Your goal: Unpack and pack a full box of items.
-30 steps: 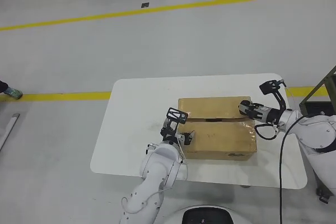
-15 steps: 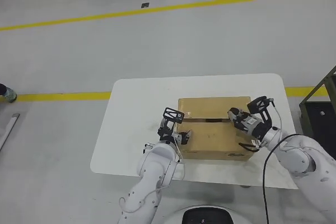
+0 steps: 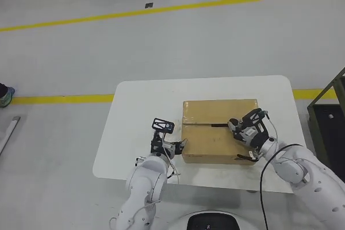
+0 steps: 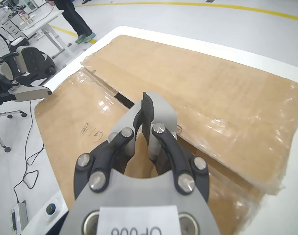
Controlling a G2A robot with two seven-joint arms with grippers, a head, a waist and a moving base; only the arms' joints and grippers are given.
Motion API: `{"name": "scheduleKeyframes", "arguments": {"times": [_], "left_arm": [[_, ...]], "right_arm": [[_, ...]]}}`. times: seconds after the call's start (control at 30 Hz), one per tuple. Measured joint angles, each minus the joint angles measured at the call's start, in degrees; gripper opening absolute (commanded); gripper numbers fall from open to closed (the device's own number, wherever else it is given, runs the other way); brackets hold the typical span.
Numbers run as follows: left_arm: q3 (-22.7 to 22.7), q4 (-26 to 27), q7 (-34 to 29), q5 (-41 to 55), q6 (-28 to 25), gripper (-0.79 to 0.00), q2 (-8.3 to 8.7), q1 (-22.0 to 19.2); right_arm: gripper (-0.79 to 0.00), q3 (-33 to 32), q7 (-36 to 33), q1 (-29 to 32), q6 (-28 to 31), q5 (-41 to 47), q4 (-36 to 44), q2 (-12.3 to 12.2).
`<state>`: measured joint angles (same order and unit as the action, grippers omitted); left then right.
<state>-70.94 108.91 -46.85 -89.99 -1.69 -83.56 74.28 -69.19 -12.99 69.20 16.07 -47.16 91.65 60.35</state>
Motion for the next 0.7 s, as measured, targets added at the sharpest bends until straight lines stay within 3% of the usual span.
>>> {"name": "scheduleKeyframes", "arguments": {"times": [0.27, 0.4, 0.7], "left_arm": [[-0.45, 0.41, 0.29, 0.11, 0.26, 0.0, 0.06, 0.69], [-0.4, -0.98, 3.86, -1.02, 2.72, 0.0, 0.05, 1.43], [-0.77, -2.5, 6.69, -8.98, 4.85, 0.0, 0.45, 2.96]], "right_arm": [[-0.785, -1.32, -1.05, -0.65, -1.22, 3.55, -1.13, 0.37], [-0.785, -1.55, -2.22, -1.56, -1.46, 5.51, -1.16, 0.6], [-0.785, -1.47, -2.73, -2.28, -1.3, 4.46, -1.9, 0.93]]}}
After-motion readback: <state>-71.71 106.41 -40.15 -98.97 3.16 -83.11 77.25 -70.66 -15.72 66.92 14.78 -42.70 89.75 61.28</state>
